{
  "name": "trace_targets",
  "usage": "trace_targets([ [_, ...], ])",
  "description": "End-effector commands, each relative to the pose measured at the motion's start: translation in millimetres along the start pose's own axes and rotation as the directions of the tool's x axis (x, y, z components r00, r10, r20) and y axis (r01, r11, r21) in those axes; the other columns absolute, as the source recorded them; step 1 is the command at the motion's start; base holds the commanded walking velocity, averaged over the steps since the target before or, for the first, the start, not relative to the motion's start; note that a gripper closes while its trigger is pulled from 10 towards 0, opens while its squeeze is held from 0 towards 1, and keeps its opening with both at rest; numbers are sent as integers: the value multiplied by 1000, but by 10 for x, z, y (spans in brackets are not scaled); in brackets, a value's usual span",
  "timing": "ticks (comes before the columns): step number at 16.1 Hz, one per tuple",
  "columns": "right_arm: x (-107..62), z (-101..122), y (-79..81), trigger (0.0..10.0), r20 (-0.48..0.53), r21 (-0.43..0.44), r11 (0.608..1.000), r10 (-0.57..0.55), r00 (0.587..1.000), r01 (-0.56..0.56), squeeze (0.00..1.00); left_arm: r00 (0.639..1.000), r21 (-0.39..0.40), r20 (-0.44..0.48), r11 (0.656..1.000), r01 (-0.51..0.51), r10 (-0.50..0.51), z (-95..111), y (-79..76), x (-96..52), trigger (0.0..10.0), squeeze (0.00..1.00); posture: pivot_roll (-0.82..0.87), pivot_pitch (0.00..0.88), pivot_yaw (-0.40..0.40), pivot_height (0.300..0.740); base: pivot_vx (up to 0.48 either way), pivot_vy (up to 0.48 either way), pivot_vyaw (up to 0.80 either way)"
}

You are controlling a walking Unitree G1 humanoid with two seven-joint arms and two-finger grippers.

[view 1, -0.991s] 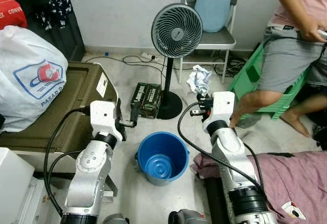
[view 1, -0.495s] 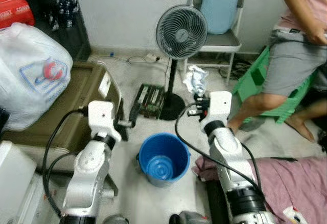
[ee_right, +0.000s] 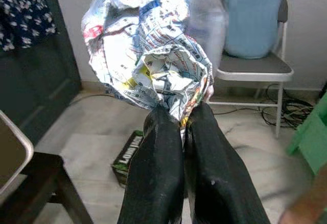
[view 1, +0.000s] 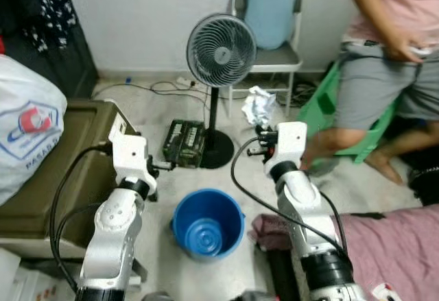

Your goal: Clean up the room

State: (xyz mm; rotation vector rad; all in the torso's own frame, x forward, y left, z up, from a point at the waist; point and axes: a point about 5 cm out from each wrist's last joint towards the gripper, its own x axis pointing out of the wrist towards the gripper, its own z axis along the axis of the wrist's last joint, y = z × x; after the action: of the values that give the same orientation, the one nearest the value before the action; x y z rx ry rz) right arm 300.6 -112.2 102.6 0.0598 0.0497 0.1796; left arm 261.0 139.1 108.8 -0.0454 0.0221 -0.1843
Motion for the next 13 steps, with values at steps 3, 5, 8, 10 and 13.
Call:
trace_targets([
  [3, -7, 2, -55, 10000, 2, -16, 1000, -7, 1000, 7, 0, 1000, 5, -8, 1000, 1, -1, -11, -39, 4, 10000, 0, 27, 0, -33, 740, 0, 0, 0],
  [5, 3, 36, -14, 10000, 22, -36, 999, 20, 1000, -19, 0, 1000, 8, -3, 999, -31, 31, -2, -13, 17, 10000, 0, 31, 0, -36, 740, 0, 0, 400],
  [8, 16, 40, -21, 10000, 21, -31, 999, 14, 1000, -14, 0, 999, 19, 2, 999, -33, 33, 12, -13, 20, 10000, 0, 35, 0, -38, 740, 0, 0, 735],
  [10, 23, 33, -20, 10000, 18, -33, 999, 10, 1000, -9, 0, 1000, 22, 1, 999, -27, 27, 18, -5, 10, 10000, 0, 39, 0, -42, 740, 0, 0, 0],
  [13, 32, 18, -21, 10000, 10, -26, 1000, 4, 1000, -4, 0, 1000, 4, 14, 1000, 2, -2, 32, -11, -9, 10000, 0, 42, 0, -44, 740, 0, 0, 0],
])
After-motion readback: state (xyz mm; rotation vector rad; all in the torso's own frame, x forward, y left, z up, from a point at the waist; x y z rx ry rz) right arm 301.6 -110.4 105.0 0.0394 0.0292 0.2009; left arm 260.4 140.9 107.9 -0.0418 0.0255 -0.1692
